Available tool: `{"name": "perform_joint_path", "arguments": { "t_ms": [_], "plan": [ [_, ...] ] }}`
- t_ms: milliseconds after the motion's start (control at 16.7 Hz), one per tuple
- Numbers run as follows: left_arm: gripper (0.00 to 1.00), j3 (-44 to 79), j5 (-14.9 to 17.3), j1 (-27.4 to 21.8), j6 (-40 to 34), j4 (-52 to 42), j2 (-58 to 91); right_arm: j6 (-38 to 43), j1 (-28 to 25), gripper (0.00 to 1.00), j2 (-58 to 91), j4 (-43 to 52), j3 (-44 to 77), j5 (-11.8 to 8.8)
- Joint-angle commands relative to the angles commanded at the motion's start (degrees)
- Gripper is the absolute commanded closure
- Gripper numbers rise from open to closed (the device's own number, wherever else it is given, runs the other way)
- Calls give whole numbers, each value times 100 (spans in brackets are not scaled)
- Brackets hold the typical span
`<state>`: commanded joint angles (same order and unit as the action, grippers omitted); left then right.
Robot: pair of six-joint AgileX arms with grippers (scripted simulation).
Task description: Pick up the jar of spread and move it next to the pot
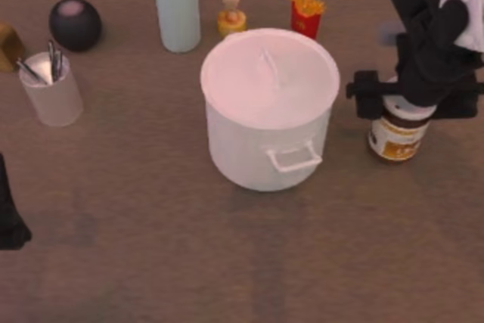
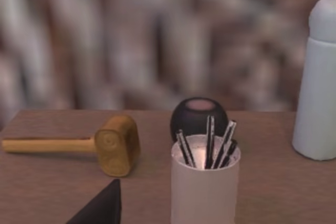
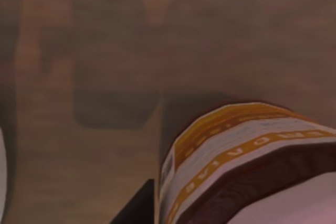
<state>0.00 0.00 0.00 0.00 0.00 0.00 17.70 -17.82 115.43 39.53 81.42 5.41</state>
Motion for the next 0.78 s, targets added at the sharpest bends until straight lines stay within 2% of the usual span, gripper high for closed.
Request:
{"name": "perform_joint_path", "arguments": {
  "t_ms": [540, 780],
  "plan": [
    [0, 0, 0, 0, 0, 0, 0, 0, 0, 2, 0, 0, 0, 0],
    [0, 0, 0, 0, 0, 0, 0, 0, 0, 0, 0, 0, 0, 0]
  ]
}}
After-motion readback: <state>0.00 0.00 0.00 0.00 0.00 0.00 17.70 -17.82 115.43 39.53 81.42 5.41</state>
